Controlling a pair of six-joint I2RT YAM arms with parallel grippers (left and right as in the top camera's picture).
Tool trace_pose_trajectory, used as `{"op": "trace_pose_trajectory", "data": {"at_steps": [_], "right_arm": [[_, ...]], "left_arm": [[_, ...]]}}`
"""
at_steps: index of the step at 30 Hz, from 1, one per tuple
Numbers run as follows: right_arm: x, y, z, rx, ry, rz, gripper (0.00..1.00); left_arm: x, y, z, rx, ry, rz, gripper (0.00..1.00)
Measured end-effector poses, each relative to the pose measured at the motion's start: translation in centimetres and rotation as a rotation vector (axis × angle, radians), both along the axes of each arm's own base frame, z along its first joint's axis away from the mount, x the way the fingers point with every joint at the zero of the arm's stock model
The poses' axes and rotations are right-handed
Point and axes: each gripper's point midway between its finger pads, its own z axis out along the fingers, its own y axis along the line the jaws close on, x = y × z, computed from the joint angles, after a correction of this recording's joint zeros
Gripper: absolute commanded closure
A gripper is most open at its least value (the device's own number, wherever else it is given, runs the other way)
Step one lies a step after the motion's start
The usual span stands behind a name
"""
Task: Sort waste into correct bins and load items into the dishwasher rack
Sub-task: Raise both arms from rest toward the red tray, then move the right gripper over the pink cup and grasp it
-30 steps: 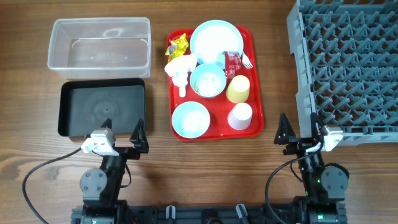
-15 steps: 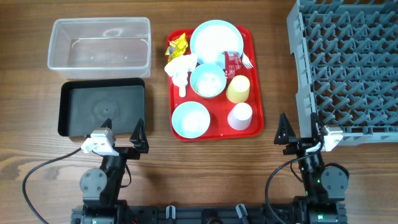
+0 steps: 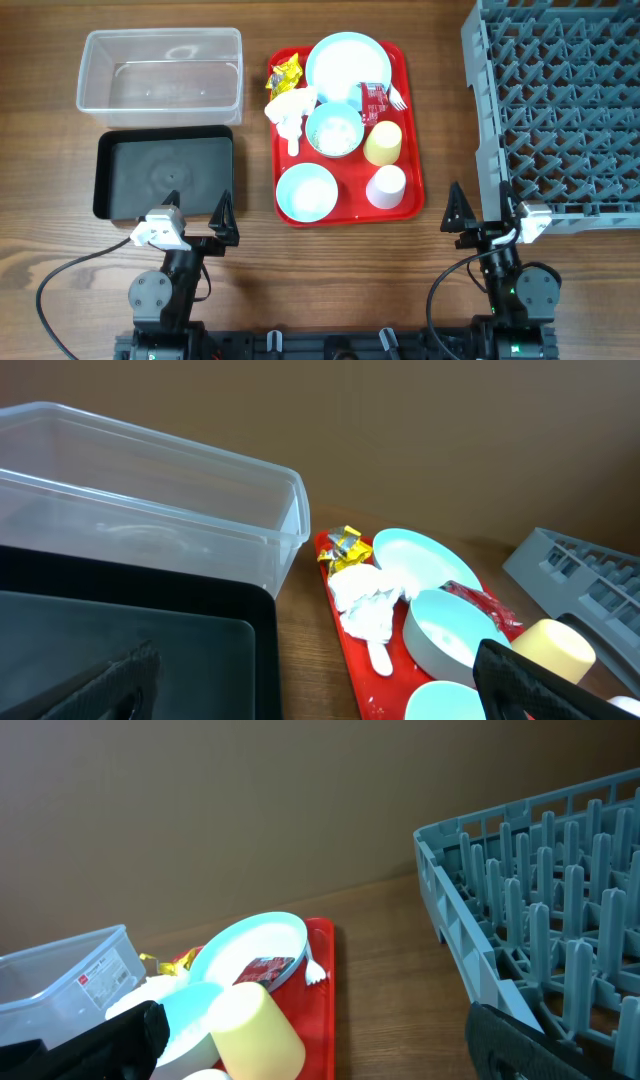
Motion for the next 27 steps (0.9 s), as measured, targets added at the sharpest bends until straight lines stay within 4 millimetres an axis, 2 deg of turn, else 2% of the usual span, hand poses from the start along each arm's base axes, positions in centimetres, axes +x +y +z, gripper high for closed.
{"op": "trace_pose_trajectory", "data": {"at_steps": [5, 8, 11, 12, 16, 18, 20, 22, 23, 26, 27], "right_arm": [[0.0, 0.0, 0.0, 0.000, 0.000, 0.000, 0.00], [0.0, 0.0, 0.0, 0.000, 0.000, 0.000, 0.00], [0.0, 0.0, 0.1, 0.005, -0.006, 0.003, 0.00], [0.0, 0.1, 0.6, 0.024, -0.023, 0.007, 0.00], [-0.5, 1.1, 4.1, 0.064, -0.162, 0.072, 0.01], [-1.2, 2.2, 6.2, 0.066, -0.244, 0.142, 0.00], [-1.7, 3.2, 6.8, 0.064, -0.259, 0.202, 0.00], [-2.6, 4.4, 8.4, 0.061, -0.287, 0.276, 0.00], [-3.5, 5.1, 10.4, 0.050, -0.325, 0.322, 0.00], [-5.2, 6.1, 13.8, 0.042, -0.334, 0.386, 0.00], [-6.0, 6.4, 15.5, 0.043, -0.315, 0.408, 0.00]], "left_arm": [[-0.2, -1.3, 0.5, -0.008, -0.019, -0.079, 0.00], [-0.5, -2.4, 1.9, -0.012, -0.076, -0.145, 0.00], [-0.8, -3.3, 2.4, -0.015, -0.071, -0.198, 0.00], [-1.0, -3.6, 3.3, -0.017, -0.072, -0.217, 0.00], [-1.1, -4.5, 7.7, -0.016, -0.090, -0.275, 0.00], [-0.5, -5.5, 11.1, -0.014, -0.087, -0.332, 0.00], [0.1, -6.3, 13.0, -0.012, -0.063, -0.384, 0.00], [1.5, -7.4, 14.3, -0.022, 0.034, -0.458, 0.00], [2.7, -8.0, 14.7, -0.037, 0.112, -0.494, 0.00], [4.7, -8.6, 13.5, -0.071, 0.303, -0.532, 0.00], [5.5, -8.8, 12.8, -0.073, 0.366, -0.545, 0.00]]}}
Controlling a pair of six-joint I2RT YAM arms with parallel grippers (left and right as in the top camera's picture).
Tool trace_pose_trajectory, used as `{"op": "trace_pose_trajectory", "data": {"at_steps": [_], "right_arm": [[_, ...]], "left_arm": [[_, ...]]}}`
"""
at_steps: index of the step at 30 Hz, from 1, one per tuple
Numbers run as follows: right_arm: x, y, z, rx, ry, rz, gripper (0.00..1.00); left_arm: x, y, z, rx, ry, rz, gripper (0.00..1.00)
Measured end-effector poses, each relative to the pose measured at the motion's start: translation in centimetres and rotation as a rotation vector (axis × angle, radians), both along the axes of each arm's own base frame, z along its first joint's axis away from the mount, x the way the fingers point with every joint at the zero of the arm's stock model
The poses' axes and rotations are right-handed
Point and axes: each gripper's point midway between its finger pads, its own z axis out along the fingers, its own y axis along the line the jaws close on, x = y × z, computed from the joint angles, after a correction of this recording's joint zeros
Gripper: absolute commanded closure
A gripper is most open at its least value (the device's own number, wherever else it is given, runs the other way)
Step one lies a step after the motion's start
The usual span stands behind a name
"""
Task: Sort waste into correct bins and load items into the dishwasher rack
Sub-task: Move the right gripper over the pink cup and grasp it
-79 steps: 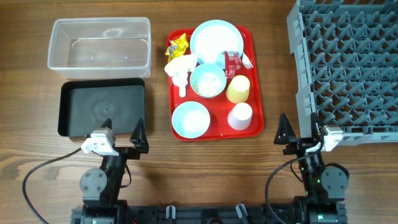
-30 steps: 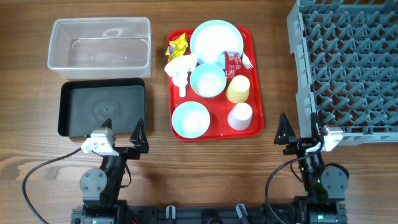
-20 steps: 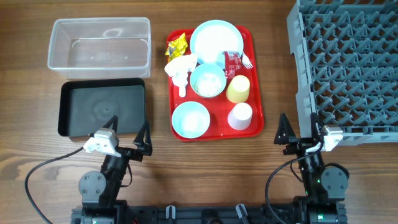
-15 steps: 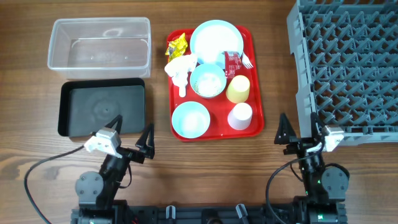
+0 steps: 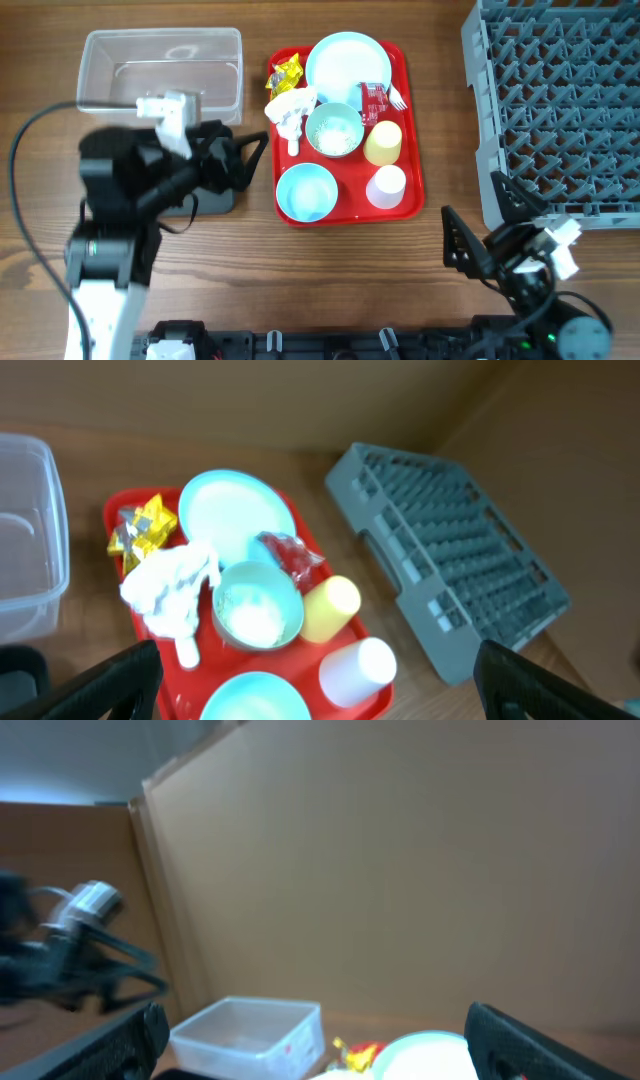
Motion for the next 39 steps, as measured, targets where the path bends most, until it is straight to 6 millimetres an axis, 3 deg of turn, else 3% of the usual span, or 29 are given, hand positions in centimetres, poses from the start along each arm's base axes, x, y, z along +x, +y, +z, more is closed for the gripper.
{"op": "trace_pose_trajectory", "data": {"at_steps": [4, 7, 10, 14, 17, 21, 24, 28, 30, 35, 39], "right_arm": [[-0.4, 0.4, 2.4, -0.015, 0.161, 0.025, 0.00], [0.5, 0.6, 2.0, -0.034, 0.365, 0.033, 0.00], [2.8, 0.5, 0.0, -0.060, 0.592, 0.035, 0.00], [6.6, 0.4, -4.6, -0.114, 0.871, 0.054, 0.00], [9.1, 0.3, -8.9, -0.171, 1.022, 0.079, 0.00], [10.1, -1.1, -13.7, -0.295, 1.176, 0.028, 0.00], [10.6, -2.3, -15.5, -0.440, 1.244, -0.047, 0.00], [11.8, -0.8, -13.4, -0.550, 1.165, -0.032, 0.00], [11.9, 1.1, -12.0, -0.597, 1.104, 0.013, 0.00], [11.2, 4.9, -11.2, -0.666, 1.023, 0.119, 0.00], [12.2, 5.9, -9.9, -0.592, 0.979, 0.126, 0.00]], "left_arm": [[1.3, -0.5, -3.0, 0.049, 0.116, -0.047, 0.00], [1.7, -1.0, -5.5, 0.085, 0.191, -0.070, 0.00], [2.0, -1.2, -7.3, 0.118, 0.238, -0.071, 0.00], [1.8, -1.0, -9.7, 0.140, 0.336, -0.068, 0.00], [1.8, -0.9, -10.2, 0.147, 0.353, -0.065, 0.00], [2.0, -0.9, -10.2, 0.150, 0.347, -0.062, 0.00], [2.4, -0.9, -10.0, 0.148, 0.328, -0.060, 0.00], [2.7, -0.4, -10.2, 0.163, 0.333, -0.023, 0.00], [3.3, 0.9, -11.4, 0.215, 0.366, 0.057, 0.00], [4.1, 3.1, -14.6, 0.286, 0.473, 0.182, 0.00], [4.3, 3.6, -16.4, 0.306, 0.531, 0.215, 0.00]]}}
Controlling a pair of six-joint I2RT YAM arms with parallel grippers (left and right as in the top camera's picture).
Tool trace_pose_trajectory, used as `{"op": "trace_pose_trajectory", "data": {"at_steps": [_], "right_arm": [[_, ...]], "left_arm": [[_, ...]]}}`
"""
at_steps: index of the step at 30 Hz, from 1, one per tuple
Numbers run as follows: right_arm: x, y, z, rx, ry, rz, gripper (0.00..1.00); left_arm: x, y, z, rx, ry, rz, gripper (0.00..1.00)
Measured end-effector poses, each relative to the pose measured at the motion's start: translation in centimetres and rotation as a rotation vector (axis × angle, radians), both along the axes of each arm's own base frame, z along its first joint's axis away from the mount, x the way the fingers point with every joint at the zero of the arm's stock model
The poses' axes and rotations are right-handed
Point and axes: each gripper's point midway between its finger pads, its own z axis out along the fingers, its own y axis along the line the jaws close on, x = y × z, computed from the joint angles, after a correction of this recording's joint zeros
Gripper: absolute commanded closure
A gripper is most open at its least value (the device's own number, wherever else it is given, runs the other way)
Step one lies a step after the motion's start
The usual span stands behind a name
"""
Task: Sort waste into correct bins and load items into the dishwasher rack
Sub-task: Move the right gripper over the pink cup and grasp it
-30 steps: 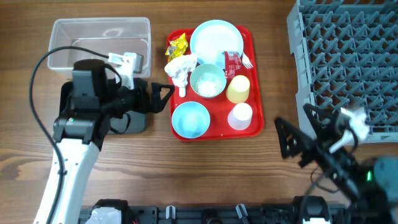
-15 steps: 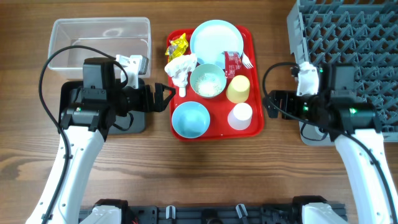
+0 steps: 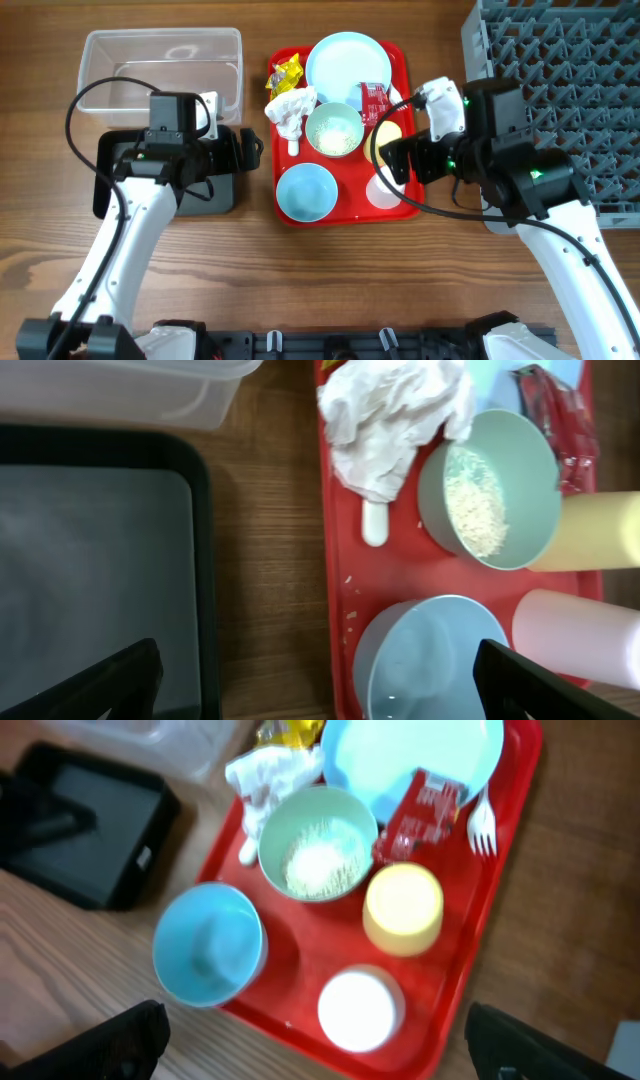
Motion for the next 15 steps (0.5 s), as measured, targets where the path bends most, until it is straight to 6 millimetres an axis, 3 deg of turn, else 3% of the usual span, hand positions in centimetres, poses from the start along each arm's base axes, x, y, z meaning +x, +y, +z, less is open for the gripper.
{"op": "trace_pose_trajectory", "data": {"at_steps": [8, 11, 15], "right_arm": [[0.3, 1.1, 0.9, 0.129, 0.044, -0.080, 0.01], [0.1, 1.4, 0.1, 0.073, 0.050, -0.108, 0.01], [-0.1, 4.1, -3.6, -0.053, 0.111, -0.113, 0.01]], "left_arm": [[0.2, 1.1, -0.7, 0.056, 0.011, 0.042, 0.00], [0.3, 1.7, -0.8, 0.085, 0.008, 0.059, 0.00], [0.5, 2.4, -0.9, 0.124, 0.005, 0.081, 0.00]]}}
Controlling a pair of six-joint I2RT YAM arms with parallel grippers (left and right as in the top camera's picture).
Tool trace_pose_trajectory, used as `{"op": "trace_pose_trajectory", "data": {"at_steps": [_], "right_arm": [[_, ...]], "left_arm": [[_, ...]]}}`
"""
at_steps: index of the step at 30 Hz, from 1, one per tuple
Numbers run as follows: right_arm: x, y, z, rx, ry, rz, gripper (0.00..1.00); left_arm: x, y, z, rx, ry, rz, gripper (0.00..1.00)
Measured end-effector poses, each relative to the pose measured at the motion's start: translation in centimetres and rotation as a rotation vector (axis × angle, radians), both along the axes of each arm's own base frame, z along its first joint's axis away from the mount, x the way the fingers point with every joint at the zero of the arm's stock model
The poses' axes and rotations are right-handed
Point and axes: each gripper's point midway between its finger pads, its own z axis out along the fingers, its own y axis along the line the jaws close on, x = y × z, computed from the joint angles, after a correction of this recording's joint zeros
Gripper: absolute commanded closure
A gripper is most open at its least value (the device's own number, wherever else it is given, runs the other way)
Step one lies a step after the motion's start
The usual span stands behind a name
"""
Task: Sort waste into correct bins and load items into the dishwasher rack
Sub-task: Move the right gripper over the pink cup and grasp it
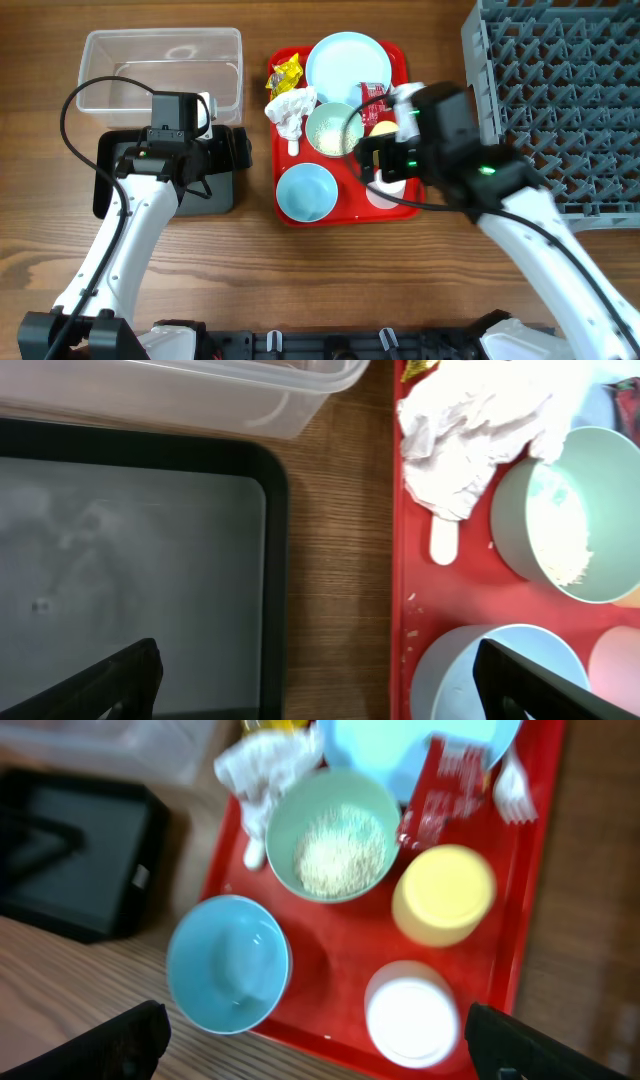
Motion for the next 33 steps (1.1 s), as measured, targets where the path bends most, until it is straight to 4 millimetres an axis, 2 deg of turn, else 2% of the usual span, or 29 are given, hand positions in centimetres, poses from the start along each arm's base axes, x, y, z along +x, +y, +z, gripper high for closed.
{"op": "trace_pose_trajectory", "data": {"at_steps": [3, 5, 7, 9, 13, 18, 22, 26, 31, 32, 33], "right_arm": [[-0.4, 1.2, -4.8, -0.095, 0.141, -0.025, 0.00], [-0.8, 0.5, -8.1, -0.163, 0.253, -0.083, 0.01], [-0.8, 0.0, -9.6, -0.193, 0.298, -0.116, 0.00], [-0.6, -0.4, -10.2, -0.209, 0.310, -0.131, 0.01], [-0.1, -0.8, -10.1, -0.208, 0.304, -0.178, 0.00], [1.0, -2.9, -10.0, -0.230, 0.286, -0.279, 0.00], [1.2, -3.2, -10.3, -0.235, 0.290, -0.291, 0.00], [1.6, -2.8, -11.7, -0.239, 0.311, -0.284, 0.01], [1.0, -2.7, -14.5, -0.277, 0.388, -0.273, 0.01], [0.9, -2.8, -15.0, -0.285, 0.402, -0.273, 0.06], [0.8, -2.8, -15.4, -0.291, 0.414, -0.272, 0.16]], "left_arm": [[0.0, 0.4, -0.1, 0.018, 0.002, 0.010, 0.00], [-0.1, 0.5, -0.1, 0.026, 0.006, 0.015, 0.00], [-0.2, 0.7, -0.2, 0.033, 0.012, 0.018, 0.00], [-0.4, 0.9, -0.3, 0.043, 0.018, 0.023, 0.00], [-0.7, 1.0, -0.5, 0.050, 0.033, 0.026, 0.00], [-0.9, 1.1, -0.6, 0.055, 0.043, 0.028, 0.00], [-0.9, 1.1, -0.6, 0.056, 0.043, 0.028, 0.00], [-0.9, 1.1, -0.6, 0.056, 0.043, 0.028, 0.00], [-1.0, 1.1, -0.7, 0.056, 0.050, 0.028, 0.00], [-1.2, 1.1, -0.8, 0.057, 0.055, 0.028, 0.00], [-1.2, 1.1, -0.8, 0.057, 0.057, 0.028, 0.00]]}}
